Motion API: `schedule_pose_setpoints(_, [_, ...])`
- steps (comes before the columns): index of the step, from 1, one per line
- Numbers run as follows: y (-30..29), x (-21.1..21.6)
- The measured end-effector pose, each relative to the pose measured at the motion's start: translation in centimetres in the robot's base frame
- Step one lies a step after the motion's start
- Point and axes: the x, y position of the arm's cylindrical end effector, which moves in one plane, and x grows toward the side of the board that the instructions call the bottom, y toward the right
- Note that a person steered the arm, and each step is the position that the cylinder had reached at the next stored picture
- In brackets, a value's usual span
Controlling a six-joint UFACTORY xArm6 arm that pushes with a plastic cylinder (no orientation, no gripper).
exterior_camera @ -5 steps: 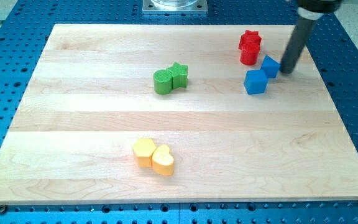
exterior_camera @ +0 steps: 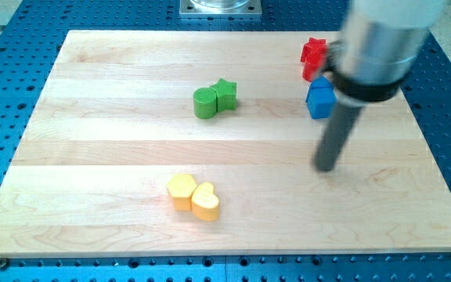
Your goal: Move the hexagon close to the green circle
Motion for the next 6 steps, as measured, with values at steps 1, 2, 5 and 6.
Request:
schedule_pose_setpoints(1, [-3.1, 3.7])
schedule_pose_setpoints(2, [-1.8, 5.9])
schedule_pose_setpoints(5, [-13.0, 7.1])
schedule_pose_setpoints(6, [-16.9, 7.8])
